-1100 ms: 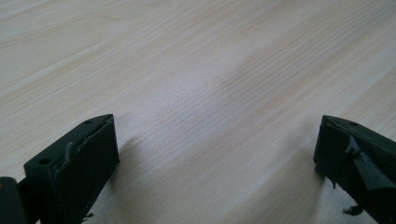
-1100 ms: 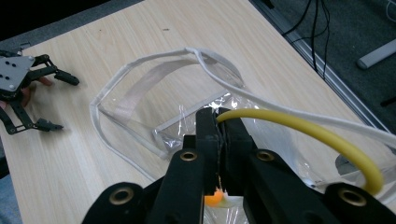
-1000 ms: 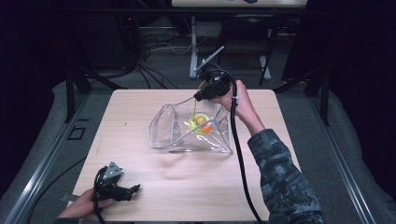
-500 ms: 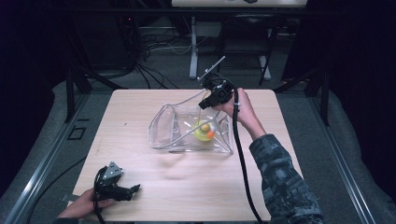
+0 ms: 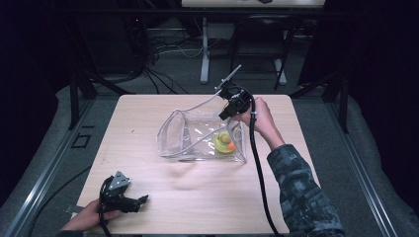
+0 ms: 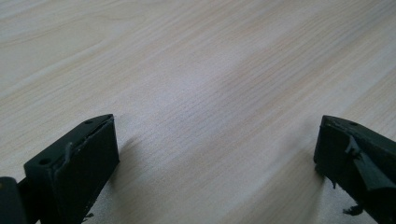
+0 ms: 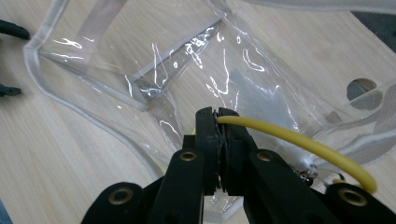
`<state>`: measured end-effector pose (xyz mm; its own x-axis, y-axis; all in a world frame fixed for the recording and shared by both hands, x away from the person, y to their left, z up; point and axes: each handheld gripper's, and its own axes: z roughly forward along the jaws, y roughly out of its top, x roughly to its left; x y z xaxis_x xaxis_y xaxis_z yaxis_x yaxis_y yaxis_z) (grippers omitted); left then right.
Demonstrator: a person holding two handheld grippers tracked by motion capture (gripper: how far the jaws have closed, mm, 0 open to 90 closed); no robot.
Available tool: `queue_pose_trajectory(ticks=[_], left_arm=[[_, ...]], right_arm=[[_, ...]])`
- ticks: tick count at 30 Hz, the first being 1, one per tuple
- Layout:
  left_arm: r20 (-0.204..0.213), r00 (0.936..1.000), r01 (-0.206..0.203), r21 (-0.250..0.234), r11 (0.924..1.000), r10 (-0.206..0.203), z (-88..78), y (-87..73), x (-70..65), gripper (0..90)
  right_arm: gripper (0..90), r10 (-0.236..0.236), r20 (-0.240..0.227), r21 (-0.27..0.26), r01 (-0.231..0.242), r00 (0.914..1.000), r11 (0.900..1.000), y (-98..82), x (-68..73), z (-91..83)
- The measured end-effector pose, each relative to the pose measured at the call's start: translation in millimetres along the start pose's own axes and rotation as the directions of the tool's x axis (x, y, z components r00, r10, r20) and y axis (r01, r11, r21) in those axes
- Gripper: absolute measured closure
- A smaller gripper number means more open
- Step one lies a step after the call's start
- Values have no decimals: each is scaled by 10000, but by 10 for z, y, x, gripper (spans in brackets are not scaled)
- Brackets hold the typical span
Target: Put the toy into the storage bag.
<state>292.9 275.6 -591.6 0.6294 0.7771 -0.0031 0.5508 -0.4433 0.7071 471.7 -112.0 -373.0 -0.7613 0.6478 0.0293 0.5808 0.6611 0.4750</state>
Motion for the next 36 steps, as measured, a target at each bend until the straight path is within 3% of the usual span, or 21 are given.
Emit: queue_pose_trajectory(ticks=[10,19,23,36], left_arm=[[-1,10000,1,2,10000,-1,0,0,0,0],[-3,10000,3,-1,10000,-3,0,0,0,0],[-6,10000,4,-3,10000,-4,0,0,0,0],[-4,10000,4,-4,10000,-4,0,0,0,0]], right_arm=[[838,126,147,43,-127,9998,9999,9,-4,28],[607,123,-232,-395,-132,9997,9991,43,38,-146],[539,-80,-355,-306,69,9993,9995,45,66,-251],[266,-399,-134,-616,390,9991,9973,-65,257,-534]])
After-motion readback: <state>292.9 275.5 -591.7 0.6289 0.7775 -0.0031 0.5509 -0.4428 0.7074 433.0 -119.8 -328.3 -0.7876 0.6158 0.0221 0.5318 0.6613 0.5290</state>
